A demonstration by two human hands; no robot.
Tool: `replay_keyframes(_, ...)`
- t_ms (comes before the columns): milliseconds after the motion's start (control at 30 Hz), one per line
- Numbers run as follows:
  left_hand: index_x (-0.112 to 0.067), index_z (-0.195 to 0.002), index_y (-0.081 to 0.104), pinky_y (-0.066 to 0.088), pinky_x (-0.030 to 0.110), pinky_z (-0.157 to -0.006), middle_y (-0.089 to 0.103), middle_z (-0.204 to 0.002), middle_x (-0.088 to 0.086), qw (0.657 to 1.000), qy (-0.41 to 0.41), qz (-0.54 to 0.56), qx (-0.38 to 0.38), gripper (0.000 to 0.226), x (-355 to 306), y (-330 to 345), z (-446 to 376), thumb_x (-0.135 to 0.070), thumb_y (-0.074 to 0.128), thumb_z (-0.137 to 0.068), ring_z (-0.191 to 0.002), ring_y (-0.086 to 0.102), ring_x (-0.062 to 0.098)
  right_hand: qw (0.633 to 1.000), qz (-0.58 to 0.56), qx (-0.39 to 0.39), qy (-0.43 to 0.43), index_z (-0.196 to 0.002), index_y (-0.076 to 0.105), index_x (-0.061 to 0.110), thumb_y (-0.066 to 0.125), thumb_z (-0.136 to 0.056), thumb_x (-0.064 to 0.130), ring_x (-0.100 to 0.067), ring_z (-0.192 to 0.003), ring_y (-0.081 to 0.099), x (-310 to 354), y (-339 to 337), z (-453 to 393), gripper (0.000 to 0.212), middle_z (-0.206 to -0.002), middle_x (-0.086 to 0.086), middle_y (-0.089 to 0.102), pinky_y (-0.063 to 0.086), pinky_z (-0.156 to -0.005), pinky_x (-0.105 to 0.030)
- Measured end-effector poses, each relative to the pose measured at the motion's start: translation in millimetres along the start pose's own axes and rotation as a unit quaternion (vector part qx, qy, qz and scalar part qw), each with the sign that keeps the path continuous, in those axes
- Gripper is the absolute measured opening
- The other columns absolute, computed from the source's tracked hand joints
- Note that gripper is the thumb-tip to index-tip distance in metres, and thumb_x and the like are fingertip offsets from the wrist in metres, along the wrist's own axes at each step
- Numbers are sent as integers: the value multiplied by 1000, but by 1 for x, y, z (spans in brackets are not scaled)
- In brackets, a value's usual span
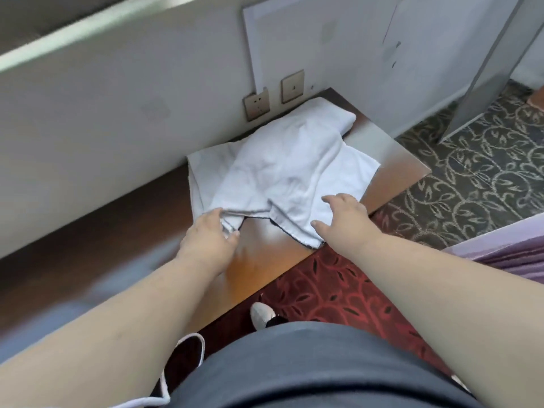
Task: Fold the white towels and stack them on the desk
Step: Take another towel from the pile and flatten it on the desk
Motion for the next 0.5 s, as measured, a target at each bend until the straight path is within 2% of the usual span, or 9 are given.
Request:
replay_keyframes(100, -23, -148, 33, 38, 45, -107, 41, -147, 10, 999, -42, -3, 20, 68, 6, 2, -39, -46, 57, -89, -132, 42, 34, 1000, 17, 20, 2, -152, 33, 24, 61, -91, 51, -30, -148, 17, 9, -4, -37, 72, -160, -10, 22, 22, -118, -42)
replay_keyframes(233, -23, -152, 25, 37, 44, -108, 37, -151, 10, 998, -37, -33, 48, 72, 2, 2, -98, -50, 54, -91, -133, 40, 34, 999, 5, 33, 36, -153, 29, 27, 61, -90, 54, -28, -150, 10, 15, -16, -85, 75, -163, -7, 14, 28, -115, -45)
replay_keyframes(367, -22, -154, 17, 36, 45, -108, 31, -154, 10, 996, -32, -41, 73, 80, -10, -3, -174, -53, 54, -91, -136, 38, 32, 997, -27, 8, 70, -152, 31, 28, 63, -88, 57, -28, -149, 12, 17, -27, -132, 78, -163, -5, 15, 30, -113, -47)
replay_keyframes(500, -22, -156, 8, 35, 46, -110, 22, -159, 11, 990, -87, -20, 109, 92, -16, 16, -215, -58, 58, -87, -139, 35, 34, 991, -86, 26, 104, -153, 28, 31, 68, -81, 61, -27, -148, 14, 10, -12, -158, 88, -162, -4, 14, 30, -111, -45)
Point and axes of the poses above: each hand's wrist, its own z-axis away from the middle knuckle, its own y-axis out of the palm, x = y × z, the point moved 2 cm from there along -z, towards the middle knuckle
